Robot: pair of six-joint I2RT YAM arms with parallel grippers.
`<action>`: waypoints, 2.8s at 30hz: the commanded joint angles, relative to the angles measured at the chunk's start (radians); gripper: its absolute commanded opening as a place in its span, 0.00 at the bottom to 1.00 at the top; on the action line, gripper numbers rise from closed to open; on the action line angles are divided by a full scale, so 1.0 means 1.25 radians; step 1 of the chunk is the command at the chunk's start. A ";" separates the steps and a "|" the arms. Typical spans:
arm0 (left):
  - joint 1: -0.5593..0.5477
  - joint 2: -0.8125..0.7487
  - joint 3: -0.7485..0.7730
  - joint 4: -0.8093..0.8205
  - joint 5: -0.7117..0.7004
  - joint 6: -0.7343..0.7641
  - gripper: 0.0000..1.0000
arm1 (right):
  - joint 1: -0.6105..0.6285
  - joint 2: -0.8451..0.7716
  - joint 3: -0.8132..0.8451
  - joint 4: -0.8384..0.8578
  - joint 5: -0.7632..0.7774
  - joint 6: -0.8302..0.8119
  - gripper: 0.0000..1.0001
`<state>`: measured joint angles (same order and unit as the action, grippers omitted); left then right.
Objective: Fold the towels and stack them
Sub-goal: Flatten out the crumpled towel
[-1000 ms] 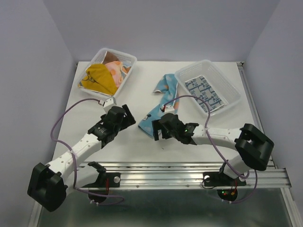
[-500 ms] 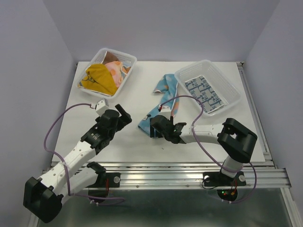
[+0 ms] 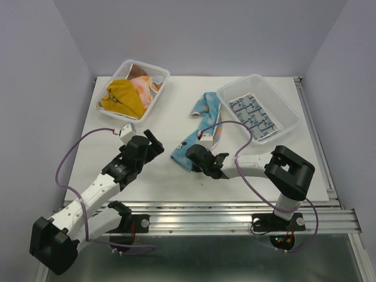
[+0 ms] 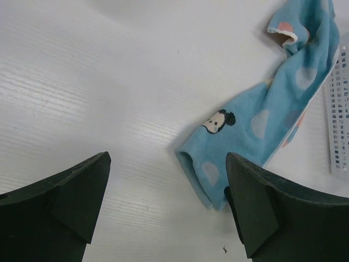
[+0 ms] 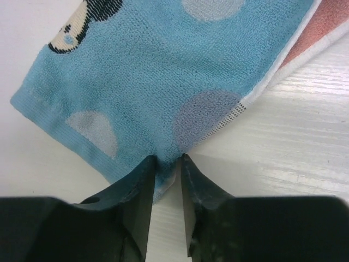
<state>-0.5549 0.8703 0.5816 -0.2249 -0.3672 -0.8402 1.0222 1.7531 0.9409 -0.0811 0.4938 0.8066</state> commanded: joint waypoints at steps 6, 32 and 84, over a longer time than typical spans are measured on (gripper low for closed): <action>-0.003 -0.014 -0.015 0.025 -0.012 -0.002 0.99 | 0.004 -0.045 -0.029 0.057 0.004 0.033 0.01; -0.082 0.064 -0.049 0.104 0.213 0.084 0.99 | -0.160 -0.594 -0.296 -0.262 -0.052 0.052 0.01; -0.528 0.140 0.522 -0.115 -0.535 0.221 0.00 | -0.250 -0.823 -0.036 -0.038 -0.255 -0.170 0.01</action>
<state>-1.1957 1.1412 1.1400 -0.3855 -0.8997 -0.7395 0.7143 0.7422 0.7437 -0.2260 0.2245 0.6827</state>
